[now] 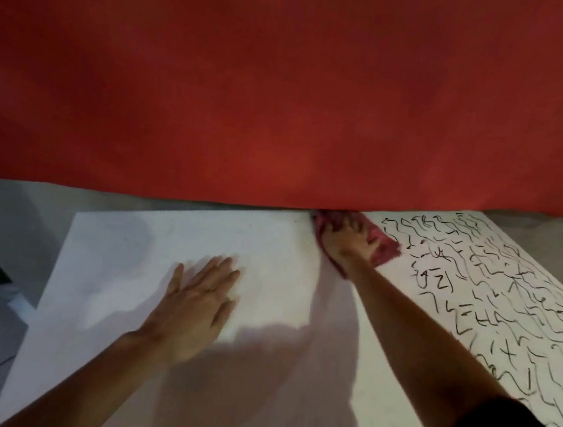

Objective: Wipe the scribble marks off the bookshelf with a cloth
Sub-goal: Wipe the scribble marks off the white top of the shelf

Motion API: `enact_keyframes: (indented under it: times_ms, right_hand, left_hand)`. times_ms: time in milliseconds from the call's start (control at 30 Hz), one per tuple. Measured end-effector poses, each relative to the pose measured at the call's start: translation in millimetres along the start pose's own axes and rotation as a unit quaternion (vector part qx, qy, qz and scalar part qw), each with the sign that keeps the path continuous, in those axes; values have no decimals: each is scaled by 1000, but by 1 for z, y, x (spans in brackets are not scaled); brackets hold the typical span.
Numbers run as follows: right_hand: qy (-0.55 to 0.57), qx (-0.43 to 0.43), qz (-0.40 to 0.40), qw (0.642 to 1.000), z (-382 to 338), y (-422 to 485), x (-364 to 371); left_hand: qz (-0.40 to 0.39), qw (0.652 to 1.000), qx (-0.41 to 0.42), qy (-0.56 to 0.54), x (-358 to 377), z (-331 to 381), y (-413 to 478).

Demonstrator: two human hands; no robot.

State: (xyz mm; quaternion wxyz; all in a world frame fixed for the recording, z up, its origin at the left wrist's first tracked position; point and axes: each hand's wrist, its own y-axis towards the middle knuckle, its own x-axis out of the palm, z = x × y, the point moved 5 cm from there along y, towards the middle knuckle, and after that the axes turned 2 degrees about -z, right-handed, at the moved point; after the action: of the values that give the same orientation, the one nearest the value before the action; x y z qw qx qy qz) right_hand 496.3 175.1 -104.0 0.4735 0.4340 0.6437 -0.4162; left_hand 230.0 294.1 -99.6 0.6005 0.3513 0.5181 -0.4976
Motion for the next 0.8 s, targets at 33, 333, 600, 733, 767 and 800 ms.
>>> enact_keyframes:
  times_ms: [33, 333, 600, 733, 767, 800]
  right_hand:
    - [-3, -55, -9, 998, -37, -19, 11]
    - [184, -395, -112, 893, -41, -91, 23]
    - [33, 64, 30, 997, 31, 10, -9]
    - [-6, -71, 13, 997, -81, -42, 15]
    - [-12, -130, -6, 991, -115, -66, 24]
    - [-29, -186, -29, 982, -148, -92, 38]
  left_hand:
    - [2, 1000, -19, -4, -5, -12, -8]
    - [45, 995, -73, 48, 3, -69, -36]
    - [208, 976, -52, 42, 15, -74, -31]
    - [195, 979, -66, 19, 16, -74, -31]
    - [196, 978, -69, 8, 15, -74, -31]
    - [207, 976, -71, 2, 13, -74, -31]
